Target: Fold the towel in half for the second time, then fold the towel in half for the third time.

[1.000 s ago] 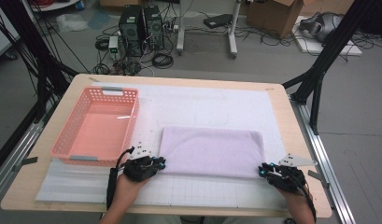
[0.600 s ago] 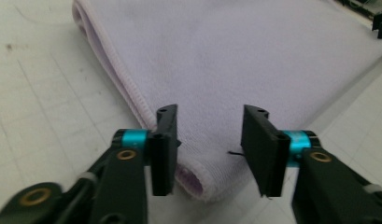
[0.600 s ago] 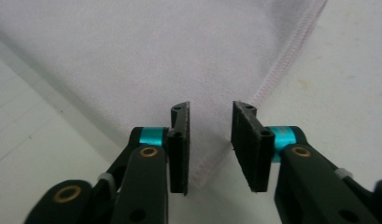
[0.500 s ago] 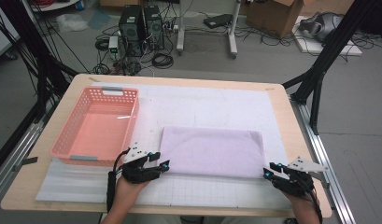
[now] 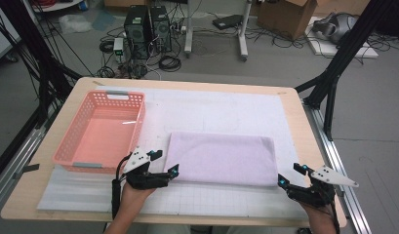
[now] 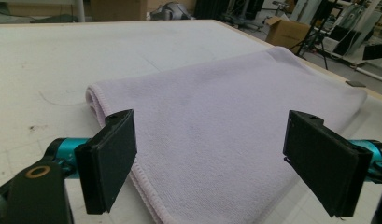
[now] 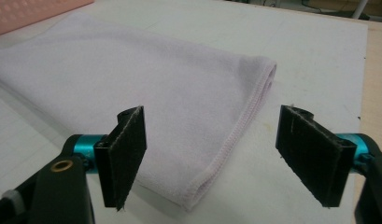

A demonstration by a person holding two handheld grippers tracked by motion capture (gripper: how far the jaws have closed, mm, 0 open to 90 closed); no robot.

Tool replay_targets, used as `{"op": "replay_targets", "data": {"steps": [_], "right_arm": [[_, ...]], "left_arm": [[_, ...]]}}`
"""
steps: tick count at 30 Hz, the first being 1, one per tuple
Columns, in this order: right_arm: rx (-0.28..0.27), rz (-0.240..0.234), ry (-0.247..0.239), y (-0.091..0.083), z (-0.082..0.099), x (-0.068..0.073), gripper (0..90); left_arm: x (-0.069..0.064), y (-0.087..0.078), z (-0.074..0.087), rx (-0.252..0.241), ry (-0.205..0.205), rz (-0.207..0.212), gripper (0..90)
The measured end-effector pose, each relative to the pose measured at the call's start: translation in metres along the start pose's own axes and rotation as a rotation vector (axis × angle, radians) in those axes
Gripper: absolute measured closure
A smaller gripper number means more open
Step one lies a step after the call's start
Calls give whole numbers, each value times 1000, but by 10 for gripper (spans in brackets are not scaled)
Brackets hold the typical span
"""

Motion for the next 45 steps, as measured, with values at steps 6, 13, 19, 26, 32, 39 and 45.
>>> {"op": "replay_targets", "data": {"steps": [6,13,19,26,32,39,45], "right_arm": [[14,-21,-12,2,0,3,233],[12,-13,-6,3,-1,1,208],[31,-24,-16,8,-2,3,177],[42,-30,-11,13,-3,5,176],[38,-41,-26,15,-7,7,176],[24,-69,-37,20,-17,15,202],[23,-93,-49,26,-24,21,221]], "left_arm": [[3,-3,1,2,-7,-7,202],[5,-1,2,17,-7,-11,208],[5,2,3,50,-10,1,202],[5,5,6,89,-21,-7,203],[6,8,10,146,-33,-28,228],[10,10,15,199,-70,-43,280],[12,13,17,236,-80,-44,291]]}}
Point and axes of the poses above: each handheld gripper's, and its own axes: y roughly forward along the jaws, z roughly out of its underside, x roughly to its left, the point moved 3 cm from there along y, roughly forward along the jaws, and after that the axes turned 13 degrees about x, right-handed, at the moved point
